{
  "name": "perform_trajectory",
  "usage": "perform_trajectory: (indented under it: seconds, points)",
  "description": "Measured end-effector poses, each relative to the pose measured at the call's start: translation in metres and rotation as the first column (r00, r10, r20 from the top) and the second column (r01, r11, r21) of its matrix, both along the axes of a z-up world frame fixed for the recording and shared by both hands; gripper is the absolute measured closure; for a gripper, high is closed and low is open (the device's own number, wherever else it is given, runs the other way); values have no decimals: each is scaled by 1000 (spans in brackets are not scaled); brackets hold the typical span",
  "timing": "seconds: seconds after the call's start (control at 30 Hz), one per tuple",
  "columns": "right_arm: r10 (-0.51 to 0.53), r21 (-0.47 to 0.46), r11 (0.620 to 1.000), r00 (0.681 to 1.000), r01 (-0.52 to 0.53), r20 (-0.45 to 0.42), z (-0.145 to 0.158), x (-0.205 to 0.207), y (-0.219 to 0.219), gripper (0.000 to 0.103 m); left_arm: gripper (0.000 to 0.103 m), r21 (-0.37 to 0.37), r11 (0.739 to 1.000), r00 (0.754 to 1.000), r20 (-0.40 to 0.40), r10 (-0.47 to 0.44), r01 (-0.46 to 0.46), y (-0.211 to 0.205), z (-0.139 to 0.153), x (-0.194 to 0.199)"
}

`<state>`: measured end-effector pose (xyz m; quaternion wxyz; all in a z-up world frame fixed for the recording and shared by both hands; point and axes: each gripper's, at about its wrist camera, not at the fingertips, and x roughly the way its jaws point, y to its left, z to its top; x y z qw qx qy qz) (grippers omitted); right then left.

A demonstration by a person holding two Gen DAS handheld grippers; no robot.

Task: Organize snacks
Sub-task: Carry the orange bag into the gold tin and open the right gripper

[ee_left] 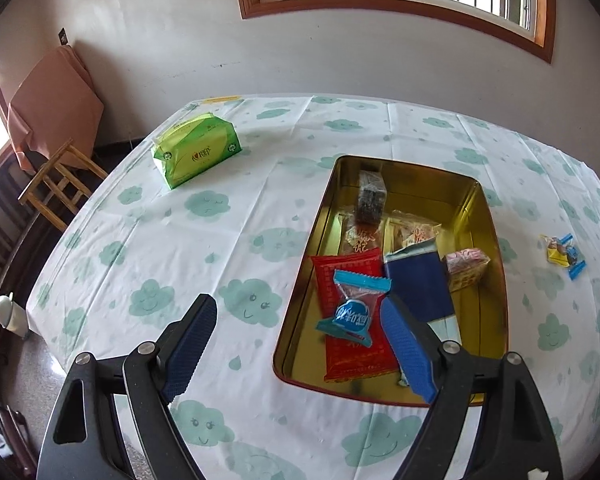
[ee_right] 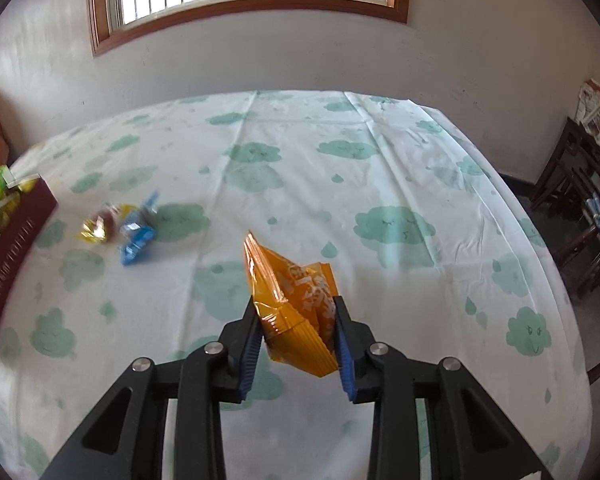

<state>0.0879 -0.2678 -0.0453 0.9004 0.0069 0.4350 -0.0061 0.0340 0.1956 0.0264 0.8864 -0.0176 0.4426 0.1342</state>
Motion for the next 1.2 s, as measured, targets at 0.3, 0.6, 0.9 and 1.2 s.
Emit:
perform_trajectory:
  seconds: [0.3, 0.6, 0.9, 1.2]
  points:
    - [129, 27, 991, 991, -130, 33, 32, -15, 63, 70, 21, -39, 999, 1000, -12, 18, -19, 12, -8, -6]
    - [381, 85, 919, 922, -386, 69, 57, -31, 182, 70, 21, -49, 998, 999, -21, 44, -45, 26, -12, -12]
    - [499, 136, 850, 861, -508, 98, 70, -29, 268, 70, 21, -47, 996, 996, -41, 79, -81, 45, -18, -16]
    - [564, 122, 812, 821, -571, 92, 71, -29, 314, 70, 21, -53, 994, 994, -51, 97, -100, 59, -24, -19]
